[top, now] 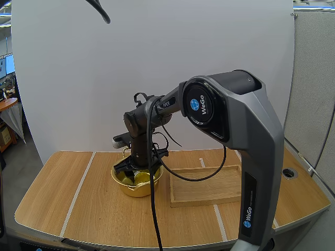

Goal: Open the pot, put the pineapple inside, and close it

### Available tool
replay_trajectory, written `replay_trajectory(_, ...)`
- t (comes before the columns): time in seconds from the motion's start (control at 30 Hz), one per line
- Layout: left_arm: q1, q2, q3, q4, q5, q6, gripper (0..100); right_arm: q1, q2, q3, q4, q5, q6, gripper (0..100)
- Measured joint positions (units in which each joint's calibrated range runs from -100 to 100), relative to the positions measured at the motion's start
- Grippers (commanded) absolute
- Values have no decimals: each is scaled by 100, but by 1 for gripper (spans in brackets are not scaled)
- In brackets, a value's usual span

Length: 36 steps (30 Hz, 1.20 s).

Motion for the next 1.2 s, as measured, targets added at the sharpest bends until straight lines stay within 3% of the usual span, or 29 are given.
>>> replay_trajectory(0.33, 0, 0, 0, 0, 0, 0, 0, 0, -1523, 0, 0, 651, 0, 100)
replay_trajectory(0.9, 0, 0, 0, 0, 0, 0, 0, 0, -4333, 0, 205, 2927, 0, 100)
replay_trajectory(1.2, 0, 0, 0, 0, 0, 0, 0, 0, -5120, 0, 205, 3104, 0, 100)
